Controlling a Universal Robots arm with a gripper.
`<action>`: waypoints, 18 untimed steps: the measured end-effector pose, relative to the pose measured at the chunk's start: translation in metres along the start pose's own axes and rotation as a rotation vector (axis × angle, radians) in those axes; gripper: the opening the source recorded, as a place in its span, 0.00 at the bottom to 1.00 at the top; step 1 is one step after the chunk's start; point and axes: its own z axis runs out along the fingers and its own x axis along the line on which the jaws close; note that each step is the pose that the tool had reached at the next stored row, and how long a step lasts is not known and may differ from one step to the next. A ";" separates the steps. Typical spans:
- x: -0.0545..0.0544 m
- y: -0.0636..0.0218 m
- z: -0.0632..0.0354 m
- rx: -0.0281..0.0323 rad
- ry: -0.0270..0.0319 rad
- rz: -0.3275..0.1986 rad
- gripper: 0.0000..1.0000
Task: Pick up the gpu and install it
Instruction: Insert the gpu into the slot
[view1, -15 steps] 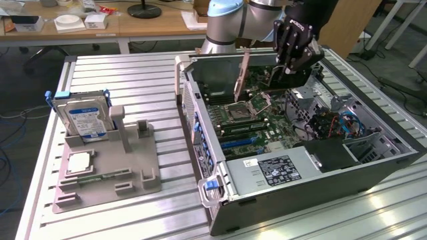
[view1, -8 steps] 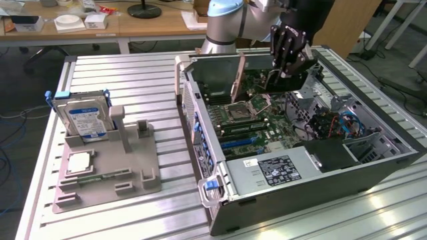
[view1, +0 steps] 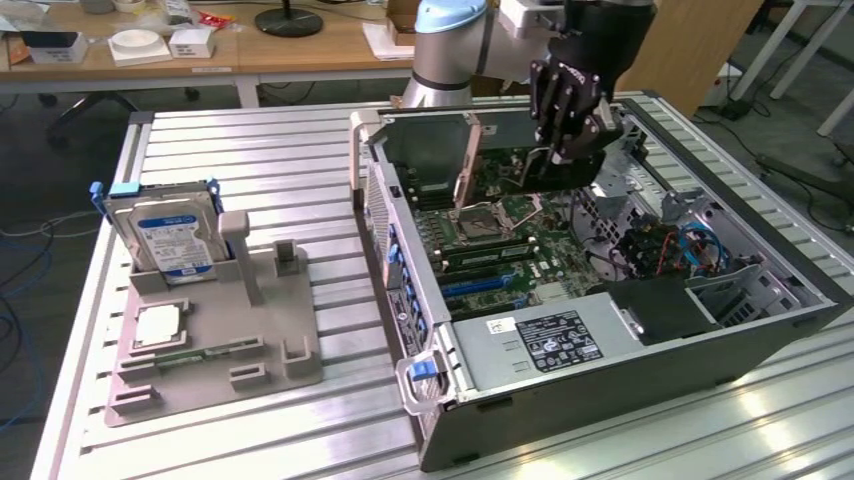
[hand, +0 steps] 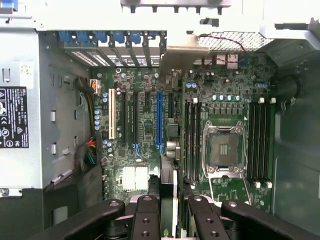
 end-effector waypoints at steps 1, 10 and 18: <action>0.000 0.0004 0.0006 0.0000 0.0001 -0.007 0.27; -0.001 0.0013 0.0077 0.0002 -0.0002 -0.022 0.27; -0.001 0.0063 0.0129 0.0001 -0.0001 -0.022 0.27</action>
